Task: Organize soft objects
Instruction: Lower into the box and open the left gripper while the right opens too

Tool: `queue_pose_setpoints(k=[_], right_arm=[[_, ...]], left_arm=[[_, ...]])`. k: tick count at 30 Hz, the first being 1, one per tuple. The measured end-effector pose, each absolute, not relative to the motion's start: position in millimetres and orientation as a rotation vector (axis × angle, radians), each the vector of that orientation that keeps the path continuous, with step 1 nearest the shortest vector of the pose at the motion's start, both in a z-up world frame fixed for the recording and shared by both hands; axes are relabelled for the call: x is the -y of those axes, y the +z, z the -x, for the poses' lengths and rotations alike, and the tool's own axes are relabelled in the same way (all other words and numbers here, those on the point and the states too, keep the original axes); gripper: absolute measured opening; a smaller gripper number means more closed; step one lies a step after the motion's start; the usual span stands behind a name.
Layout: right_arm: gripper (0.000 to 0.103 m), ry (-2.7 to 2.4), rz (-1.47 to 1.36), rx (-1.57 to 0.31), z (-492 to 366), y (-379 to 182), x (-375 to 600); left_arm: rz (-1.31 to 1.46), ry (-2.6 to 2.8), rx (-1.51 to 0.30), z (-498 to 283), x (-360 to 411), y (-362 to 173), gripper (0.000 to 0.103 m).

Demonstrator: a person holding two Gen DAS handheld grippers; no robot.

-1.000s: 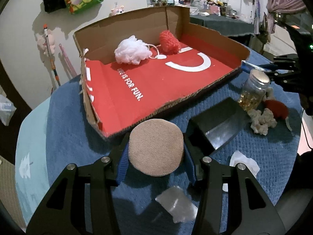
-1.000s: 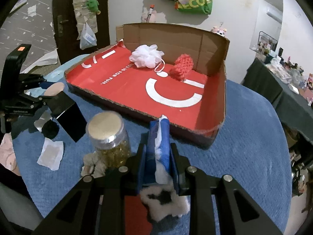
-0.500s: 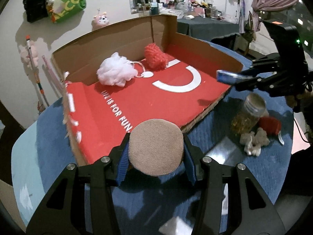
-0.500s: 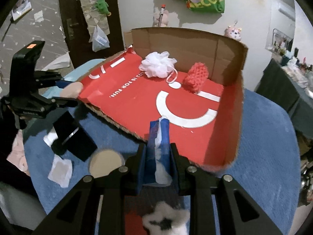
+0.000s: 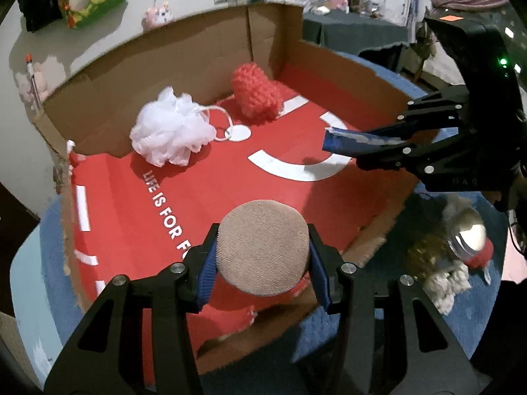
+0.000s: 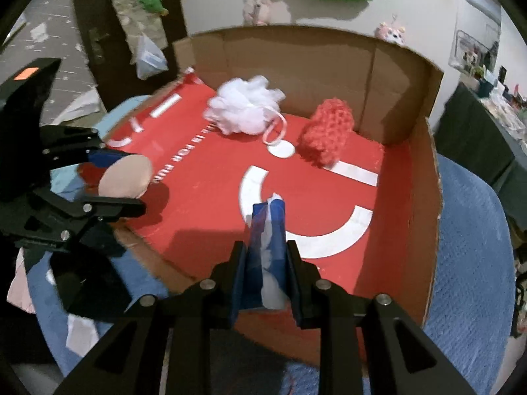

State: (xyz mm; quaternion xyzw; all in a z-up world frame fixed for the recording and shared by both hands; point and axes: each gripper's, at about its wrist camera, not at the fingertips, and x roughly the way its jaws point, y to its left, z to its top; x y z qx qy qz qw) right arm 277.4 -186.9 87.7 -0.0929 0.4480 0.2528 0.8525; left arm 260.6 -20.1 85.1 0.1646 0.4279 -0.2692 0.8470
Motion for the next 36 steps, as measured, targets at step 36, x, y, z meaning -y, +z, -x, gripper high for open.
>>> queue_pose_setpoints(k=[36], right_arm=[[0.026, 0.449, 0.091, -1.129, -386.5, 66.8, 169.9]], left_arm=[[-0.352, -0.489, -1.042, -369.1, 45.6, 52.5, 0.048]])
